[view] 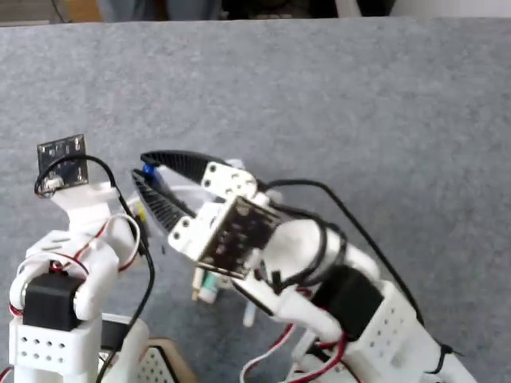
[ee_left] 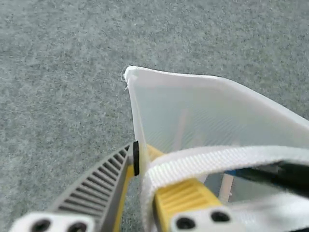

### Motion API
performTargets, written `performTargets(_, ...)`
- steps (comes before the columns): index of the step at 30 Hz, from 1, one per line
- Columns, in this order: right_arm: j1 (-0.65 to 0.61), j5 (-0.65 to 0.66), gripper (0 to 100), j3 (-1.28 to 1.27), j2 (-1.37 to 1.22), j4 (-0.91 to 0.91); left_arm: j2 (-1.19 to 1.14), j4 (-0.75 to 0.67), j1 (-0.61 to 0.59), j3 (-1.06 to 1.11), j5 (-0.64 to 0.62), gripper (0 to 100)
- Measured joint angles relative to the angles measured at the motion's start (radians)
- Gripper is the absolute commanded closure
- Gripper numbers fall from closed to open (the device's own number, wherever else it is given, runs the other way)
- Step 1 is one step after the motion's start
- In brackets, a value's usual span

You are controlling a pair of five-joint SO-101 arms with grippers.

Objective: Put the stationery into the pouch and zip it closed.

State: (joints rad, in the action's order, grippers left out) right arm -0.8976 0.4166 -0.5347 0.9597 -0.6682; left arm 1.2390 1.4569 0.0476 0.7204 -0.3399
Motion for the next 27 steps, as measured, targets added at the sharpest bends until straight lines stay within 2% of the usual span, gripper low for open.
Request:
performTargets(13, 0.0, 0.0, 97.7, -0.216, 0.288, 0.005, 0.0, 0.0, 0.0, 0.0, 0.0, 97)
performTargets(19, 0.003, 0.0, 77.0, -0.25, 0.348, 0.005, 0.0, 0.0, 0.0, 0.0, 0.0, 97)
performTargets(21, 0.003, 0.0, 72.9, -0.25, 0.353, 0.005, 0.0, 0.0, 0.0, 0.0, 0.0, 97)
performTargets(27, 0.003, 0.0, 76.3, -0.258, 0.353, 0.005, 0.0, 0.0, 0.0, 0.0, 0.0, 97)
